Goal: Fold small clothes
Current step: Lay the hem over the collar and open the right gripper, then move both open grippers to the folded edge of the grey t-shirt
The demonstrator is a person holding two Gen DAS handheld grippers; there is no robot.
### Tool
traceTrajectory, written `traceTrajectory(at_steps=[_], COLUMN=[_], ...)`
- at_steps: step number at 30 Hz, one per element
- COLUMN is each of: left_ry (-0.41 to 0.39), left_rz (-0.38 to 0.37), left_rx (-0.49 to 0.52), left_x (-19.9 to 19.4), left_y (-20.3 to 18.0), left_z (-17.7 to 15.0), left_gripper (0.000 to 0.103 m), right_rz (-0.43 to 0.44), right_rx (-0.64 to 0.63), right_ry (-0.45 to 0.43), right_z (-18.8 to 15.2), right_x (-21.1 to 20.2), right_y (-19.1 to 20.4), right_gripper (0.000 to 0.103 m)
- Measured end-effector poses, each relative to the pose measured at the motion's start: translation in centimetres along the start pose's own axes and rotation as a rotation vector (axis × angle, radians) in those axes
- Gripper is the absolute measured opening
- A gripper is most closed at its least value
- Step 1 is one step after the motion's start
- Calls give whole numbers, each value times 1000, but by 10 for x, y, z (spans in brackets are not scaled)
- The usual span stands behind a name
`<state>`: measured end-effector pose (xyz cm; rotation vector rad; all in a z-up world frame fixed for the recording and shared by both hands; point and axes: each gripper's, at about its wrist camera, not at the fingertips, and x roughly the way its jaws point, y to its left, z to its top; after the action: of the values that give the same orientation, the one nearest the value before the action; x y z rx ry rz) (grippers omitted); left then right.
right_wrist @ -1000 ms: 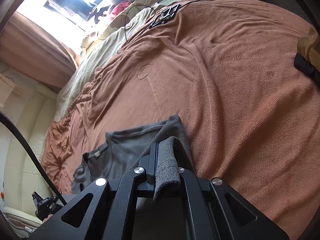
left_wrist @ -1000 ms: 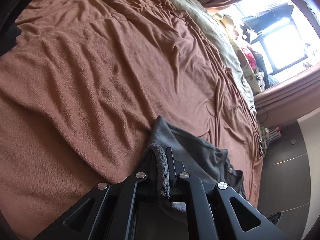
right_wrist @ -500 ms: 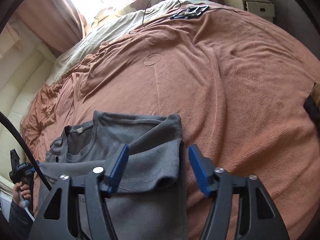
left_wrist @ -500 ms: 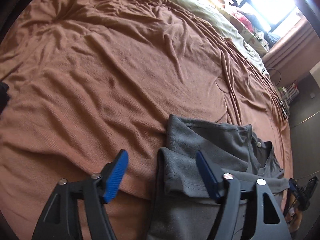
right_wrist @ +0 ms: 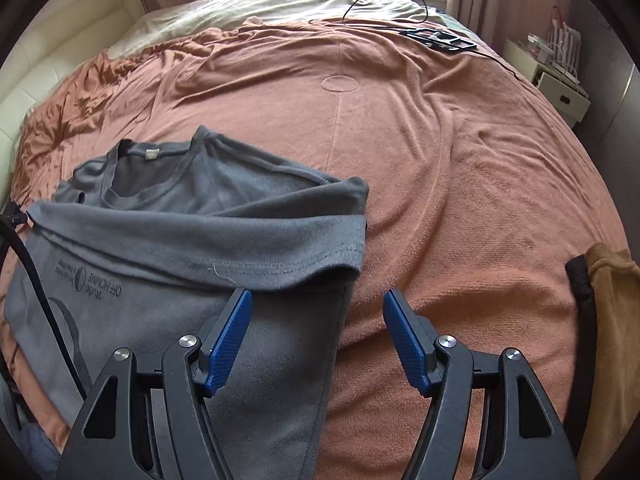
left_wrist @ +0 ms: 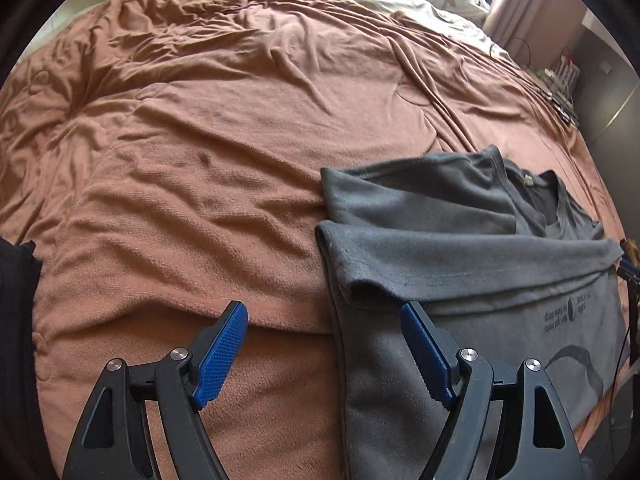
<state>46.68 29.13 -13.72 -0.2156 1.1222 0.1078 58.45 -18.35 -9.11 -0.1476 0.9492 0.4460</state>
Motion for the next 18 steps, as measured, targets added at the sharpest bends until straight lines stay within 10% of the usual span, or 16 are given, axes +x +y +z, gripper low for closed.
traceTrajectory(at_steps=[18], left_ry=[40], left_rz=[140], left_rx=[146], left_x=[54], left_y=[-23], left_z=[29], left_gripper=[82], right_rz=[-158], right_rx=[-107], right_ry=[77], right_z=[39], right_x=[59], right_y=[21], right_gripper=[66])
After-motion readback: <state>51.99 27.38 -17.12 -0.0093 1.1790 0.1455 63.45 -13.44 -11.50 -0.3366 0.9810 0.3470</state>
